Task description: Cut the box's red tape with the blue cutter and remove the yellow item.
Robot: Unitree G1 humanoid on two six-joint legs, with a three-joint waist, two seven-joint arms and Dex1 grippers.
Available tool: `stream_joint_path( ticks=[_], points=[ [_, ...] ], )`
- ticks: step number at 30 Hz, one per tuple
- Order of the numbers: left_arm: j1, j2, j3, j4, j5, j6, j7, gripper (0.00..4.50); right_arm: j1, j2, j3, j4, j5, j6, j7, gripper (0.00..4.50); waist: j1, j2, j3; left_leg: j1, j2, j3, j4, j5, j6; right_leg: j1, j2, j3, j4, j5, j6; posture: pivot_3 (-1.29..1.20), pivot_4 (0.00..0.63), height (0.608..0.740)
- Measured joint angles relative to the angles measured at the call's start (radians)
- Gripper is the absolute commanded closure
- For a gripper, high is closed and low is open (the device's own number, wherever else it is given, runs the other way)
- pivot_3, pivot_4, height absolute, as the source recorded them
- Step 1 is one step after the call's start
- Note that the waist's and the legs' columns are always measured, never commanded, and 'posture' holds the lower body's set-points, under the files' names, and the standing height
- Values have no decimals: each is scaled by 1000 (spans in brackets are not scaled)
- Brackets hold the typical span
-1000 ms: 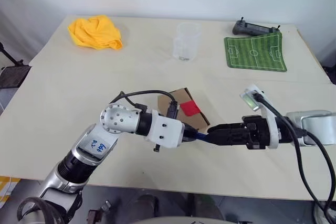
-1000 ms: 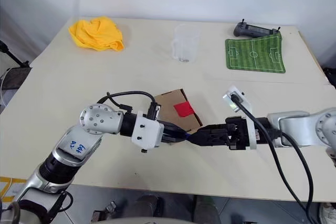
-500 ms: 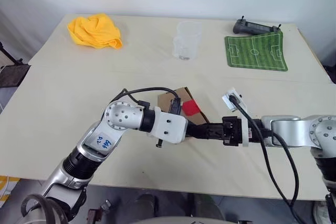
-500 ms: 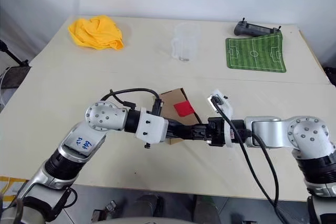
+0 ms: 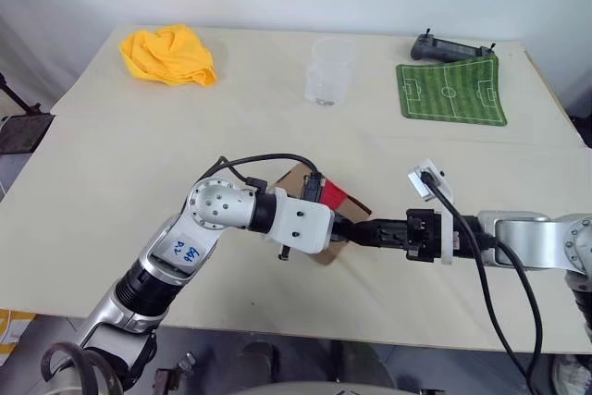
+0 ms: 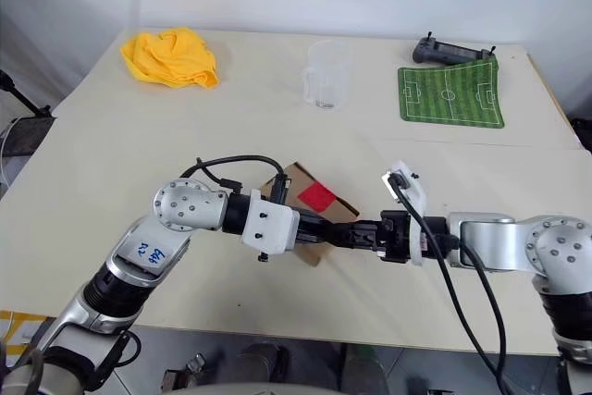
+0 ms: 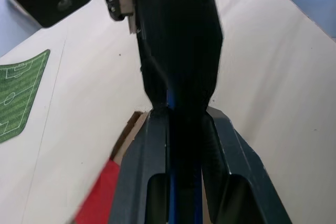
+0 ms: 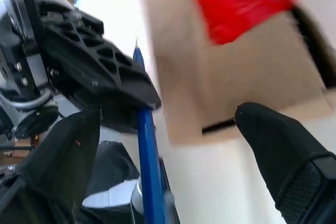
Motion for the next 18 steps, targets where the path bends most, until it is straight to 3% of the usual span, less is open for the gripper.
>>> stream_joint_path(
  ticks=[5, 18],
  points=[
    [0, -3, 0, 0, 0, -1, 2, 4056, 20, -89, -4, 14, -3, 24, 61, 29, 0, 0, 0, 0, 0, 0, 0, 0, 0, 0, 0, 0, 0, 0, 0, 0, 150, 740],
    [0, -26, 0, 0, 0, 0, 7, 4056, -60, -69, -3, 62, -3, 38, 40, 29, -1, 0, 0, 0, 0, 0, 0, 0, 0, 0, 0, 0, -1, 0, 0, 0, 150, 740]
  ],
)
